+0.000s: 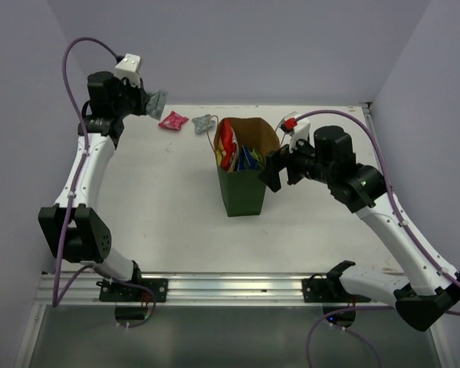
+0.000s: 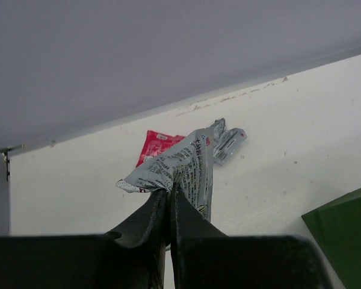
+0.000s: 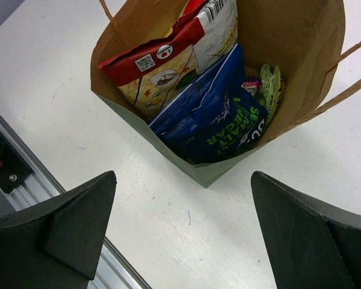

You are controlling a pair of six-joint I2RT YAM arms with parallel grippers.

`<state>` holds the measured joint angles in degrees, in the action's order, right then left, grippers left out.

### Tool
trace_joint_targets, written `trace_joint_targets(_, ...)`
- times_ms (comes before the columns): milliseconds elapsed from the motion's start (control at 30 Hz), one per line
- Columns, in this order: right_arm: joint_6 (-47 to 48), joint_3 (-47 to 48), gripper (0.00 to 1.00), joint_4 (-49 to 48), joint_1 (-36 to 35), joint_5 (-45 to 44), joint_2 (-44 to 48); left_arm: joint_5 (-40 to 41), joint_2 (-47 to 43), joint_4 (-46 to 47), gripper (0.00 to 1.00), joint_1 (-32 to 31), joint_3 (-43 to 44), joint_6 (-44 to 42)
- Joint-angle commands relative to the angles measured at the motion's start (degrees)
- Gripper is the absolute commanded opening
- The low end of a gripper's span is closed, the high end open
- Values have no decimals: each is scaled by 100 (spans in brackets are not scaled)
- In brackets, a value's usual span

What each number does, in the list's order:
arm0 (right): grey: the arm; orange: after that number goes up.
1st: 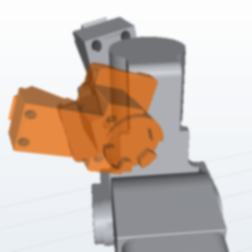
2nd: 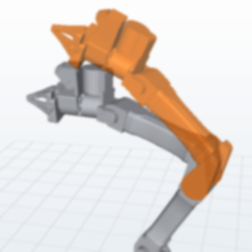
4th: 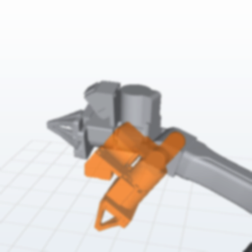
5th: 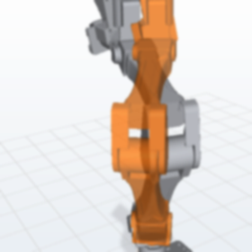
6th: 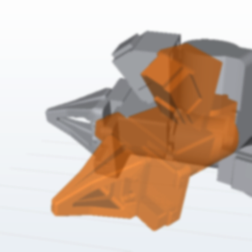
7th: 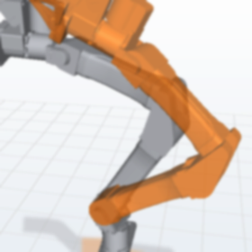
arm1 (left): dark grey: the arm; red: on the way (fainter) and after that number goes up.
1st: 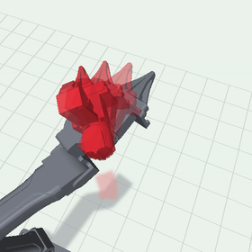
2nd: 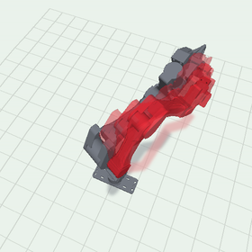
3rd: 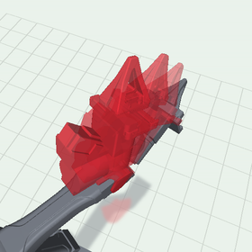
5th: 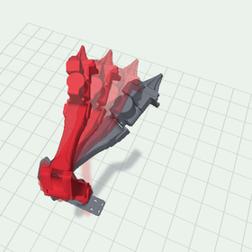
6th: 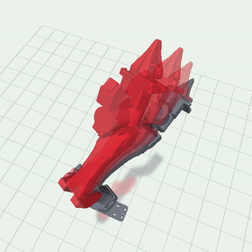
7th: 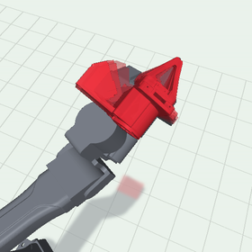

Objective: Place the snacks into the paper bag
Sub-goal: Pick up the snack from the center of the board, then place the snack in the paper bag.

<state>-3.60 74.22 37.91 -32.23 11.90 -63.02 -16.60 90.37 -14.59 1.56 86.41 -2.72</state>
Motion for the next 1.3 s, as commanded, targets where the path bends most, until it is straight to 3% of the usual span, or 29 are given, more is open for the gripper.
trace_joint_targets(0, 52, -30, 98, -170, 6, 146, 133, 245, -449, -70, 0, -340, 586, -405)
trace_joint_targets(267, 78, -21, 99, -161, 6, 128, 124, -18, -950, 167, 0, -736, 1237, -422)
trace_joint_targets(567, 113, -3, 98, -179, 6, -12, 124, -1, -1267, 554, 0, -1430, 1361, -668)
trace_joint_targets(1267, -124, -83, 98, -442, -3, -645, 203, -81, -635, 159, 4, -3144, 1913, -1633)
